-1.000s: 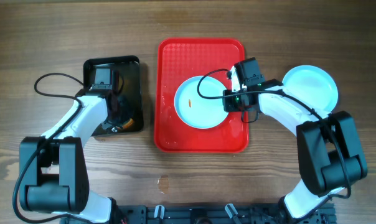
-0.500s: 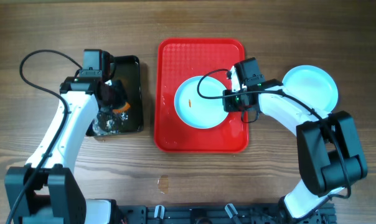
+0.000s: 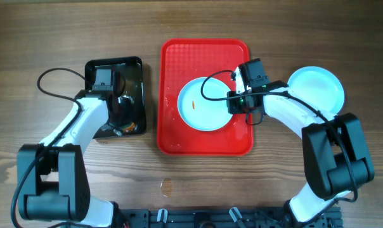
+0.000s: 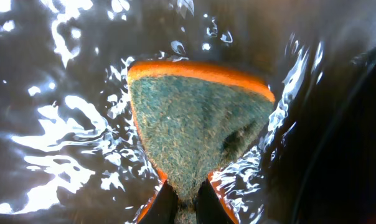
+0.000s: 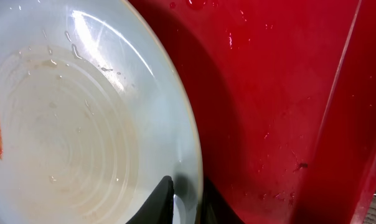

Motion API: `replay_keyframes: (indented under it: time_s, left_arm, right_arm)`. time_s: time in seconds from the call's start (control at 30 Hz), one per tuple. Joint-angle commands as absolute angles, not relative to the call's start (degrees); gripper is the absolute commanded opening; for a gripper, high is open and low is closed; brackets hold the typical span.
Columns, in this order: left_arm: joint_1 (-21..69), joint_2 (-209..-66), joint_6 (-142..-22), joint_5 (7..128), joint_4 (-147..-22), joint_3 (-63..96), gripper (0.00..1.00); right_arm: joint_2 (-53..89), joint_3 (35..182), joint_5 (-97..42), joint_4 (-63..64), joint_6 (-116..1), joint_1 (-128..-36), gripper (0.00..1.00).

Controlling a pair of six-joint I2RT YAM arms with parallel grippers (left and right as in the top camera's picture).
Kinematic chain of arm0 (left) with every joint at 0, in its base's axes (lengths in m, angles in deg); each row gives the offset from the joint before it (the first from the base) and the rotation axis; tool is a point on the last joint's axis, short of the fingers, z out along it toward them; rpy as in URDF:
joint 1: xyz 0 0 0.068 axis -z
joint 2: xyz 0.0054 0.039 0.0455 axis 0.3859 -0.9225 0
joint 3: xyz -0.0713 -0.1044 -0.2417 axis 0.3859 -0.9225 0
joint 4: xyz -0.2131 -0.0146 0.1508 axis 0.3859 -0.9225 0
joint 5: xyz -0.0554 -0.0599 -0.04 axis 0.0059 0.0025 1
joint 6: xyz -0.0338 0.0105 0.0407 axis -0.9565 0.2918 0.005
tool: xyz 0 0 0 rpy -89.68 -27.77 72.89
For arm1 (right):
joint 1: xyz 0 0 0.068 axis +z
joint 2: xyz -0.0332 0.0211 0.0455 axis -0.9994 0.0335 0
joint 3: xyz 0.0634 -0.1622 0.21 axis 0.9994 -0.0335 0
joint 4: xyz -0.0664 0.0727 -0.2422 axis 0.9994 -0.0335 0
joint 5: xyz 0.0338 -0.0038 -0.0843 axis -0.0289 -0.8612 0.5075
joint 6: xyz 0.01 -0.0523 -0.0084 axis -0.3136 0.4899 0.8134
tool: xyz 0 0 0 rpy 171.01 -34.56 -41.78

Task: Clean dirty plates on tray and stack at the side
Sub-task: 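Pick up the sponge from the black water tray with the left gripper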

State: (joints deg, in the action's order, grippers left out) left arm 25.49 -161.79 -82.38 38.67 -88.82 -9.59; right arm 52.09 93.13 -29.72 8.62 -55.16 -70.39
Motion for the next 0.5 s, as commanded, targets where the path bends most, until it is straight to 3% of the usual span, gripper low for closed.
replay_keyframes:
  time_s: [0.0,0.17,0.47]
  left_arm:
    - [25.5,-157.4,-81.7,40.5,-94.4,-1.5,0.04]
    - [28.4,-154.2,-81.7,48.1,-97.0,5.0,0.04]
    - [41.2,-158.8,-86.5,51.9,-86.5,5.0,0.04]
  right_arm:
    - [53.2,92.5,-29.6,8.8,-54.3,-70.5,0.16]
    - [53.2,92.5,-29.6,8.7,-54.2,-70.5,0.16]
    - [53.2,92.5,-29.6,8.8,-57.6,-70.5,0.16]
